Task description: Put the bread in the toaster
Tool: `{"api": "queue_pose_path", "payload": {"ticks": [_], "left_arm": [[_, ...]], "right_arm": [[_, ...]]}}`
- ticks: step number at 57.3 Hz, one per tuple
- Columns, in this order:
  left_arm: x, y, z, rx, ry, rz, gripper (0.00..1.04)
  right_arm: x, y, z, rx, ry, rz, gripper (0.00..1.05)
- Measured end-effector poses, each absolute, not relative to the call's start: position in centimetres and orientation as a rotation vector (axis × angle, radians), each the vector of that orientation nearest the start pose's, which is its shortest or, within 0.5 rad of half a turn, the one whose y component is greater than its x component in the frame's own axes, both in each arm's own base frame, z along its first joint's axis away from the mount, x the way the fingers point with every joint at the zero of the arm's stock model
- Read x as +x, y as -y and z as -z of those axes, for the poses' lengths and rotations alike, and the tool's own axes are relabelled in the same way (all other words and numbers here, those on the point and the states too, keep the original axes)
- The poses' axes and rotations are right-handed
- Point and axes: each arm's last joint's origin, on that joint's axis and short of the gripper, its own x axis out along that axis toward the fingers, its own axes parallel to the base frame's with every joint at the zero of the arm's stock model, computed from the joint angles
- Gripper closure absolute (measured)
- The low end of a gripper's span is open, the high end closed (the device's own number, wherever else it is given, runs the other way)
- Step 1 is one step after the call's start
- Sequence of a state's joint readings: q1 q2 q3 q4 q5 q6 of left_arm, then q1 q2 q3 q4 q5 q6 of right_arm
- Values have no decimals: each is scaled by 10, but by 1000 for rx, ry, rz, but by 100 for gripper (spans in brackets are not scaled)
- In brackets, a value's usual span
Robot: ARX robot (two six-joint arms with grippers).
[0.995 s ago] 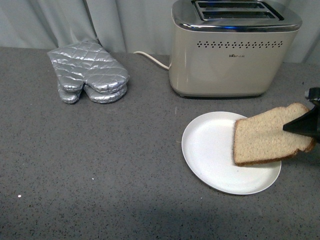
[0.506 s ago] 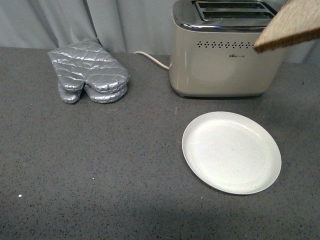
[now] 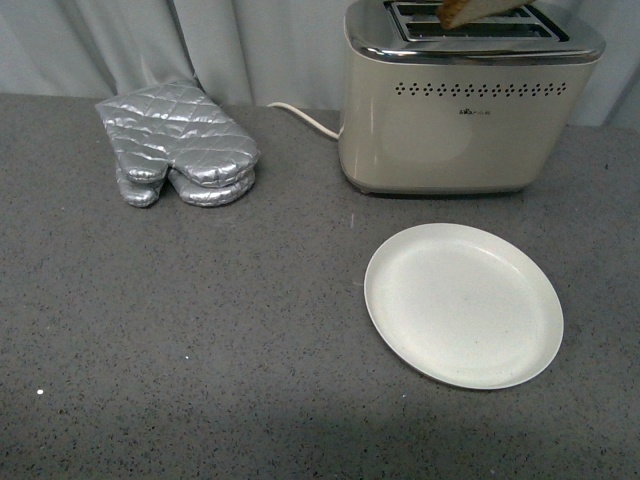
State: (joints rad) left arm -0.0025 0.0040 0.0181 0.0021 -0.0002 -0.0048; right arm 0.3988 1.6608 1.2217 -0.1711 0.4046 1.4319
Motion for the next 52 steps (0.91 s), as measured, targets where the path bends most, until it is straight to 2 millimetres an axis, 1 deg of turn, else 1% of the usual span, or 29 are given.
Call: {"api": "queue_pose_path", "payload": {"ticks": [4,7,14,24,35,45,52], "left_arm": [[97,0,-170,-5,16,3,7],[97,0,-170,-5,17,2,7],[97,0,-170,-5,16,2,7],[97,0,-170,-5,16,2,7],[97,0,-170,-5,16,2,7],[97,0,-170,-5,17,2,7],[97,0,-170,-5,16,2,7]], "right_arm": [[355,-145,-261,1193,-464,443,103],[363,-150,-261,1213,-465,462,103],[376,-156,-263,1245,-464,501,103],[386,-154,-267,1277,-463,553,103],[393,-152,-263,1297,-465,599,103],[401,-147,-253,1313,-469,636,103],[408,-148,-245,1309,-483,651,103]]}}
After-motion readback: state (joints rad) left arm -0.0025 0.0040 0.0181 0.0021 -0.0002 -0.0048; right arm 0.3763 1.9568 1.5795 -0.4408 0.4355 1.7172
